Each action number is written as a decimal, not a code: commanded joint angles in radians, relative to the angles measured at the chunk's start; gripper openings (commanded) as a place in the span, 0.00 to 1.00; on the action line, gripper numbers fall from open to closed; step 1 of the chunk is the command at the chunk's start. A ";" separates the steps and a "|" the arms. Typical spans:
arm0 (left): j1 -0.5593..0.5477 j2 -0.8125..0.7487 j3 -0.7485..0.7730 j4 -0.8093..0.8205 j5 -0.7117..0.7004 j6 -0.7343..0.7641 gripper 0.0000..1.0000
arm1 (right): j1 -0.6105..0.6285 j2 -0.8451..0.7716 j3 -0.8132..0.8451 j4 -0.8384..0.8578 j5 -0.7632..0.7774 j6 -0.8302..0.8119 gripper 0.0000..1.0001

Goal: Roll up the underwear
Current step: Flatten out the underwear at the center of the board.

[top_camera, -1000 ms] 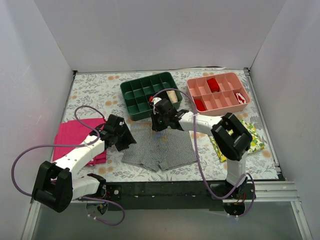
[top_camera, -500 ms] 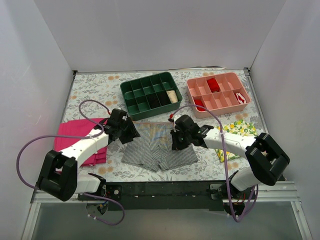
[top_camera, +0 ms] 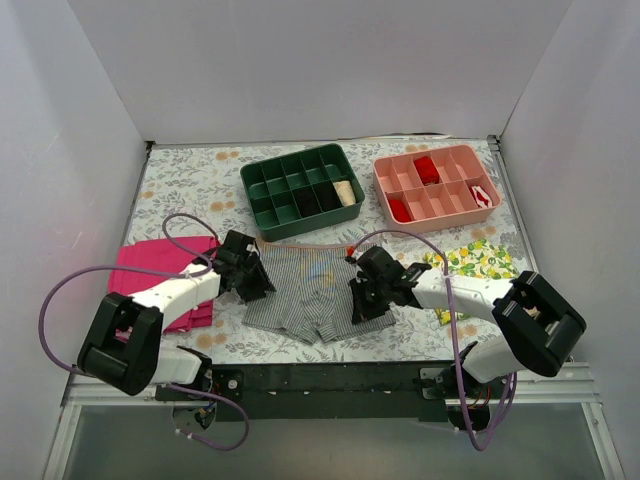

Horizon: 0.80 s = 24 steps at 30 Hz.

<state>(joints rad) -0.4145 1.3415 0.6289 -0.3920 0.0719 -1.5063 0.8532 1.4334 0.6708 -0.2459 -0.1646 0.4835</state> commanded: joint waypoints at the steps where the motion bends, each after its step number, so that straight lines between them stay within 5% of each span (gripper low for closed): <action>1: -0.001 -0.096 -0.057 -0.053 -0.020 -0.040 0.32 | 0.029 0.016 -0.039 -0.056 -0.024 0.021 0.01; 9: -0.001 -0.211 -0.087 -0.180 -0.103 -0.081 0.32 | 0.139 0.024 -0.037 -0.115 0.022 0.067 0.01; 15: -0.001 -0.243 0.035 -0.162 -0.089 -0.023 0.40 | 0.144 -0.048 0.010 -0.121 0.158 0.060 0.01; 20: -0.001 -0.135 0.172 -0.048 -0.073 0.055 0.46 | 0.138 -0.080 0.064 -0.115 0.221 0.047 0.01; 24: 0.002 0.013 0.239 0.030 -0.034 0.081 0.40 | 0.136 -0.053 0.088 -0.112 0.209 0.055 0.01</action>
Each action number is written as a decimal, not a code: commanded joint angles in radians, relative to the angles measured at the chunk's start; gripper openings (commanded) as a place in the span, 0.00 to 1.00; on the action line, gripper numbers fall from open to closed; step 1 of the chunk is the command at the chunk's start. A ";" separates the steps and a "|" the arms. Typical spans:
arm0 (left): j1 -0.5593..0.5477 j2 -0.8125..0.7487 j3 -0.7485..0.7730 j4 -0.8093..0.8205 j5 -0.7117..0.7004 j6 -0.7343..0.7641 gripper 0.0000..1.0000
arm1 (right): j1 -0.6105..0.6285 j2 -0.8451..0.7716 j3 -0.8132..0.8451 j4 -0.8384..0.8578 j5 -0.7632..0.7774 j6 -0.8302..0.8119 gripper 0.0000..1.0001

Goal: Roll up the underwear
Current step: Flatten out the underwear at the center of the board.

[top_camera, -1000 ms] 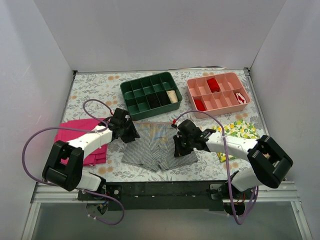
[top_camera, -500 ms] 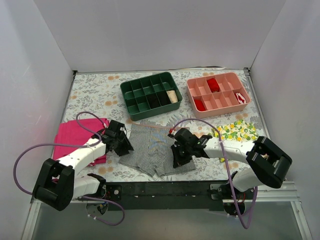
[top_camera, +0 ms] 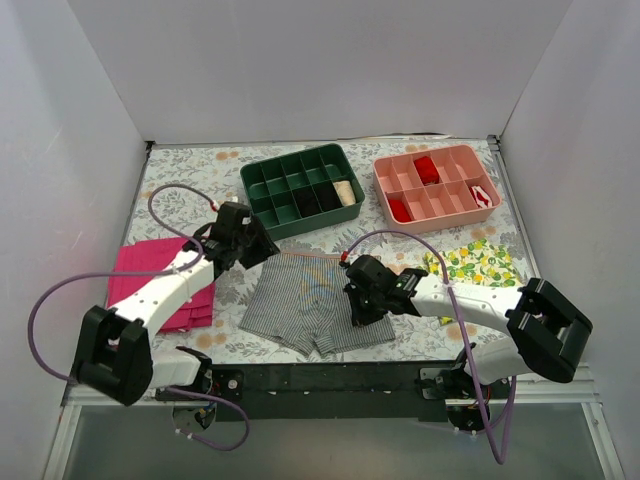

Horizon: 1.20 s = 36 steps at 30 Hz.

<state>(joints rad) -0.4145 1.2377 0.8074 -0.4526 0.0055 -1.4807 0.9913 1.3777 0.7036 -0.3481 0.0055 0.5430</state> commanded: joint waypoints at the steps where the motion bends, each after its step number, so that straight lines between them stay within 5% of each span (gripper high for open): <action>1: 0.003 0.146 0.067 0.103 0.046 0.066 0.39 | -0.002 0.009 0.056 -0.005 0.036 0.003 0.01; 10: 0.008 0.272 0.066 0.195 0.094 0.102 0.33 | -0.002 -0.009 0.005 0.024 0.022 0.031 0.01; 36: 0.008 0.401 0.006 0.442 -0.128 0.244 0.31 | -0.002 0.049 0.000 0.054 -0.032 0.026 0.01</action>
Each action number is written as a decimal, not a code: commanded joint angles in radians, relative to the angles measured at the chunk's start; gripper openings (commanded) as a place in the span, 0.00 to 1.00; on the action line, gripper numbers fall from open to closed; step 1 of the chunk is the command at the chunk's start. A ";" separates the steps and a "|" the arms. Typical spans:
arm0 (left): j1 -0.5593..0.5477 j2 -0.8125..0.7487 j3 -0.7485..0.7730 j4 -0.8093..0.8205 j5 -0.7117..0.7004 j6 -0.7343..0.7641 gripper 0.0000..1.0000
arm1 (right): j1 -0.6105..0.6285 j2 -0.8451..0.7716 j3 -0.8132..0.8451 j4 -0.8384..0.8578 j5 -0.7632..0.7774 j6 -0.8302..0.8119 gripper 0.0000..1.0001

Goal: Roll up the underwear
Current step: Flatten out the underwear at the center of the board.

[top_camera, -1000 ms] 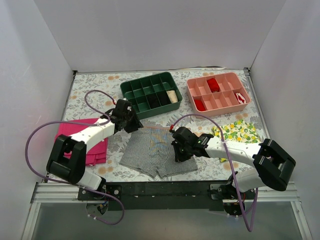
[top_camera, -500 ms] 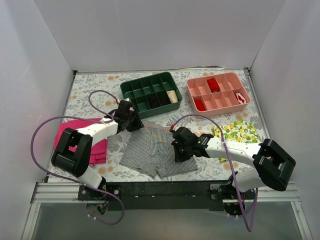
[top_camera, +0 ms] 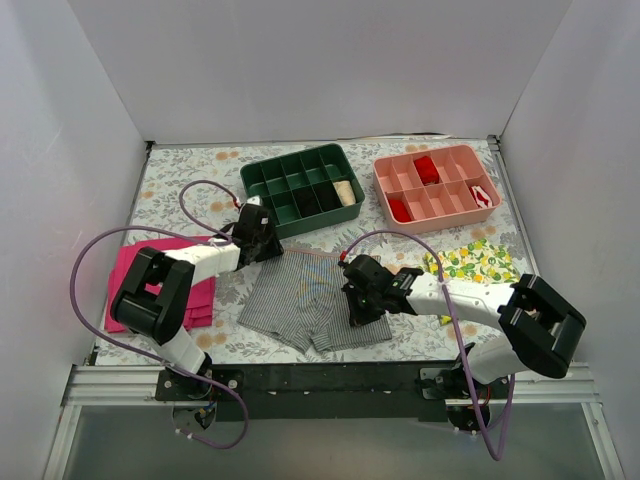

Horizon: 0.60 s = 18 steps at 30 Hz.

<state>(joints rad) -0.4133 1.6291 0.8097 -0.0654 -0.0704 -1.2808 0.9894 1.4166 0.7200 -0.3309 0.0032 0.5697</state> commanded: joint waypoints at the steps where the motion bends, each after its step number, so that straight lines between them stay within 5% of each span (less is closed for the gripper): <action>1: 0.007 0.005 -0.009 0.059 -0.057 0.044 0.31 | 0.000 0.015 -0.019 0.038 -0.031 -0.001 0.01; 7: 0.007 -0.080 -0.056 0.118 -0.020 0.051 0.36 | 0.000 0.013 -0.016 0.038 -0.028 -0.007 0.01; 12: 0.007 -0.240 -0.053 0.026 0.000 0.037 0.50 | -0.015 -0.067 0.019 0.017 0.021 -0.004 0.06; 15: 0.007 -0.304 -0.046 -0.040 0.027 0.034 0.64 | -0.069 -0.143 0.033 -0.010 0.034 0.004 0.17; 17: 0.007 -0.354 -0.032 -0.077 0.067 0.021 0.73 | -0.135 -0.201 0.021 -0.031 0.038 0.015 0.41; 18: 0.007 -0.363 -0.024 -0.094 0.099 0.014 0.89 | -0.159 -0.221 0.015 -0.048 0.031 0.016 0.49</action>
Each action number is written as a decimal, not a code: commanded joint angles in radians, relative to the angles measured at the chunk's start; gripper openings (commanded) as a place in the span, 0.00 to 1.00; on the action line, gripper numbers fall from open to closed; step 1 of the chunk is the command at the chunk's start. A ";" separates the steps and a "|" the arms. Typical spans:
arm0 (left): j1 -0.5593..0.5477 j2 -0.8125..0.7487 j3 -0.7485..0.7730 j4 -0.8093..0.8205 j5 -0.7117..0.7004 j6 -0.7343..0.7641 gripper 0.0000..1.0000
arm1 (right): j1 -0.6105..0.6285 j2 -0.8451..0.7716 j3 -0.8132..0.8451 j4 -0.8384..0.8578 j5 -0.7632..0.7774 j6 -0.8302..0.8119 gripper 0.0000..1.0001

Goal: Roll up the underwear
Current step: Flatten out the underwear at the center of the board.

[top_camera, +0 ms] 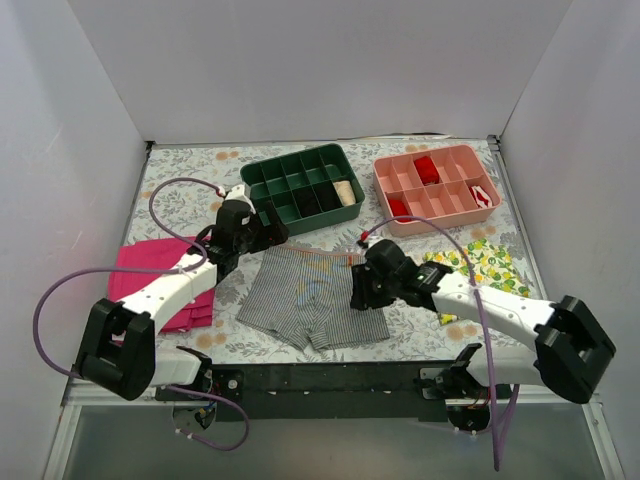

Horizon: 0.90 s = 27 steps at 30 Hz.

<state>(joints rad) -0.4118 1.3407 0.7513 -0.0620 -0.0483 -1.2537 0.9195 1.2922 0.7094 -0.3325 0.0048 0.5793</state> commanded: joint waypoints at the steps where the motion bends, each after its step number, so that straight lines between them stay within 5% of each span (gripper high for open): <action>1: 0.005 -0.084 0.055 -0.108 0.099 -0.015 0.94 | -0.146 -0.129 0.019 -0.057 0.024 0.008 0.60; 6: -0.002 -0.054 0.102 -0.150 0.278 -0.026 0.98 | -0.248 -0.203 -0.060 -0.066 -0.031 0.004 0.61; 14: -0.025 0.047 0.028 -0.121 0.258 -0.044 0.98 | -0.265 -0.163 -0.117 0.039 -0.075 0.033 0.50; 27: -0.028 -0.043 -0.155 -0.113 0.182 -0.156 0.98 | -0.298 0.157 0.136 0.110 -0.094 -0.093 0.26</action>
<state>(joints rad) -0.4358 1.3743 0.6334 -0.1658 0.1680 -1.3621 0.6353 1.3735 0.7429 -0.2855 -0.0750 0.5423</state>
